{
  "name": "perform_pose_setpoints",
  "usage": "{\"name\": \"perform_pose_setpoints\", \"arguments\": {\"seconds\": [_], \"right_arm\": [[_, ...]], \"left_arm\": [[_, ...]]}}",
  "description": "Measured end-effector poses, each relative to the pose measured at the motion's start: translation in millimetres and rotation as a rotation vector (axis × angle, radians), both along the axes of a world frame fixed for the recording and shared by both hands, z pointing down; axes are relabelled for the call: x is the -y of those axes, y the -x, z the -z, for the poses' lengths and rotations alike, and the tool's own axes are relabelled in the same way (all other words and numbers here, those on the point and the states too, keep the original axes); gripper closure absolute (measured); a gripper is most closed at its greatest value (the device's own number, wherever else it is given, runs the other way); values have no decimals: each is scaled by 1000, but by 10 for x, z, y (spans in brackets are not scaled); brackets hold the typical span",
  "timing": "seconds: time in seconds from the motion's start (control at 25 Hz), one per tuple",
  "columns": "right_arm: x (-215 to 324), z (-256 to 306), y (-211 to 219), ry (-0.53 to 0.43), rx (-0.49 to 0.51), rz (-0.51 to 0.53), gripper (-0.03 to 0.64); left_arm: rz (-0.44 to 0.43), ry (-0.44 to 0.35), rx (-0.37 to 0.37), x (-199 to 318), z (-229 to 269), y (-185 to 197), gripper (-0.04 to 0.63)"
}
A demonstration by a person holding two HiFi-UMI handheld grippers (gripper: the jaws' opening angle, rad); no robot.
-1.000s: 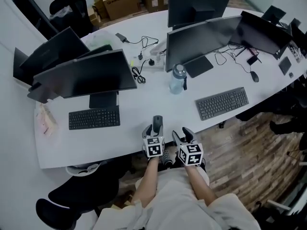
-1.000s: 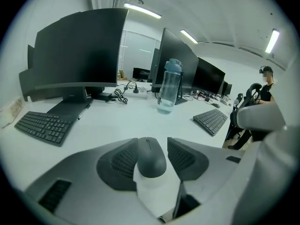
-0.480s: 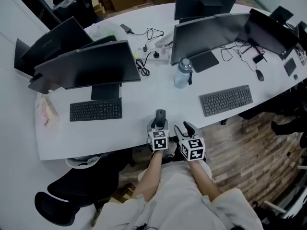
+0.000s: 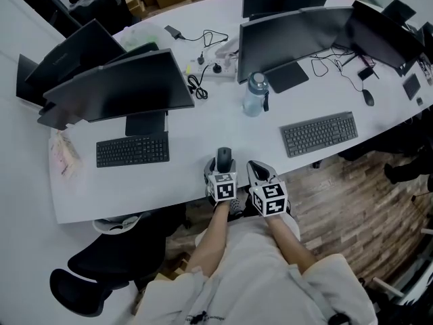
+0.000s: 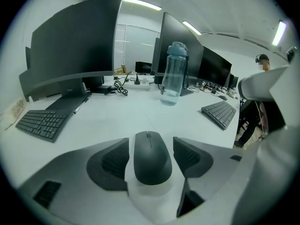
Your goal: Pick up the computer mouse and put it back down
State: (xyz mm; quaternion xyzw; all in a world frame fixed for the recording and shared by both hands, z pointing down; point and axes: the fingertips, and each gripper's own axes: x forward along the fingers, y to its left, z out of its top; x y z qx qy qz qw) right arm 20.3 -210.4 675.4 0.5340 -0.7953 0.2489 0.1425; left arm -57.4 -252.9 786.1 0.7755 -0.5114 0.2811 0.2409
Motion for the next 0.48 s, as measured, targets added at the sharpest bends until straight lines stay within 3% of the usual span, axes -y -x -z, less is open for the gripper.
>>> {"name": "perform_pose_setpoints", "arguments": {"seconds": [0.48], "right_arm": [[99, -131, 49, 34, -26, 51, 612]], "left_arm": [[4, 90, 15, 4, -223, -79, 288]]}}
